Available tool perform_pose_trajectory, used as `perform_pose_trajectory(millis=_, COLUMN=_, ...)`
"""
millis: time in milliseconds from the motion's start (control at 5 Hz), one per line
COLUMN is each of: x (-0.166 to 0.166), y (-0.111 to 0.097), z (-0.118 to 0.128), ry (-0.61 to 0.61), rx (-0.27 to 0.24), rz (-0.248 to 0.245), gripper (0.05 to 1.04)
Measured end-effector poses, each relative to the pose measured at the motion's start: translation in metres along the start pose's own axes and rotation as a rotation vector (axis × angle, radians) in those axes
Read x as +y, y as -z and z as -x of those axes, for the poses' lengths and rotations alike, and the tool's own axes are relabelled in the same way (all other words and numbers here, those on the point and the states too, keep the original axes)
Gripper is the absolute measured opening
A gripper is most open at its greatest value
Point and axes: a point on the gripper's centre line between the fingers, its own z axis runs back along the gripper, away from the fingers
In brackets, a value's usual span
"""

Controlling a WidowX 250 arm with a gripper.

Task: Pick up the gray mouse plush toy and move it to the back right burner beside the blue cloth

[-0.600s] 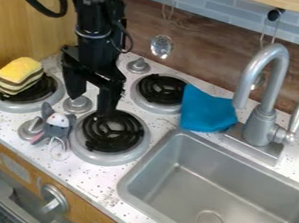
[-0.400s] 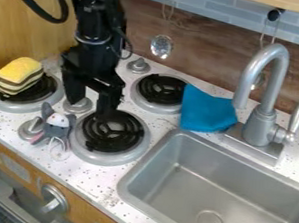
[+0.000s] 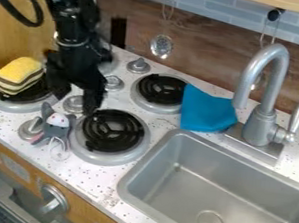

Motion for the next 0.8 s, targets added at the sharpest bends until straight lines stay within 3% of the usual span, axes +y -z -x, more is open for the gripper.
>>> perform_pose_trajectory(millis=200, x=0.021, y=0.005, z=-0.005, ry=-0.033, rx=-0.048, rz=-0.076, gripper=1.001)
perform_pose_trajectory(millis=400, x=0.035, y=0.017, z=-0.004, ry=-0.054, rx=-0.037, rz=-0.115, gripper=1.001)
perform_pose_trajectory(millis=600, x=0.044, y=0.039, z=-0.003, ry=-0.025, rx=0.021, rz=-0.149, gripper=1.001)
perform_pose_trajectory(millis=800, x=0.046, y=0.05, z=-0.002, ry=-0.001, rx=0.076, rz=-0.136, gripper=1.001)
